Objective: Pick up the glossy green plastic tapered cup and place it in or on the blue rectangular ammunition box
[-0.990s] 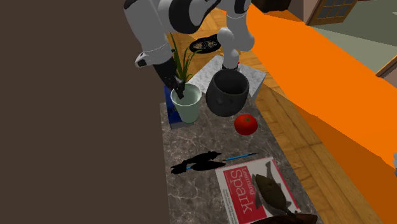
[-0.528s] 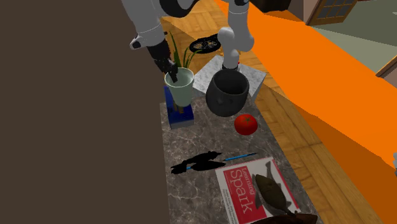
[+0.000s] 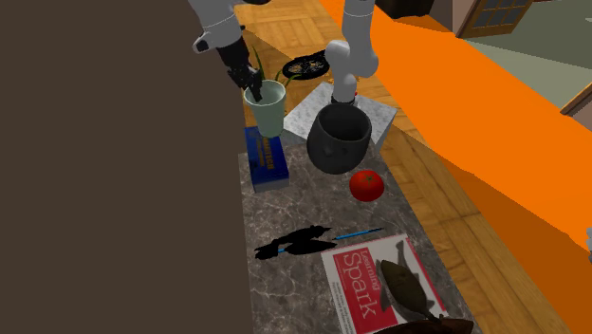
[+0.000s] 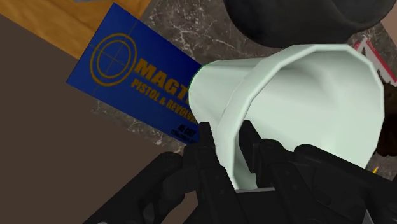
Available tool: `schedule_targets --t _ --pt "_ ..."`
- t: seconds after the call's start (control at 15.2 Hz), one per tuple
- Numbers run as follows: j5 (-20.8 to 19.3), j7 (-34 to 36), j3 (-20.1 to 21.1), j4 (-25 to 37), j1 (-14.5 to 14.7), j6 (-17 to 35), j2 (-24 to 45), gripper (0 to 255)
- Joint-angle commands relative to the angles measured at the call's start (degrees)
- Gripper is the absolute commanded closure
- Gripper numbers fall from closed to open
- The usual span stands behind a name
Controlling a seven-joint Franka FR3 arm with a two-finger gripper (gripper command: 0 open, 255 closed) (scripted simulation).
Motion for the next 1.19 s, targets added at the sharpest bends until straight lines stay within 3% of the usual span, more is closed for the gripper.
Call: schedule_targets --t 0.0,1.12 --pt "-0.8 -0.2 -1.7 0.2 -1.8 0.9 0.4 255" --pt "-0.6 -3.0 -0.8 -12.8 -2.0 13.5 0.4 255"
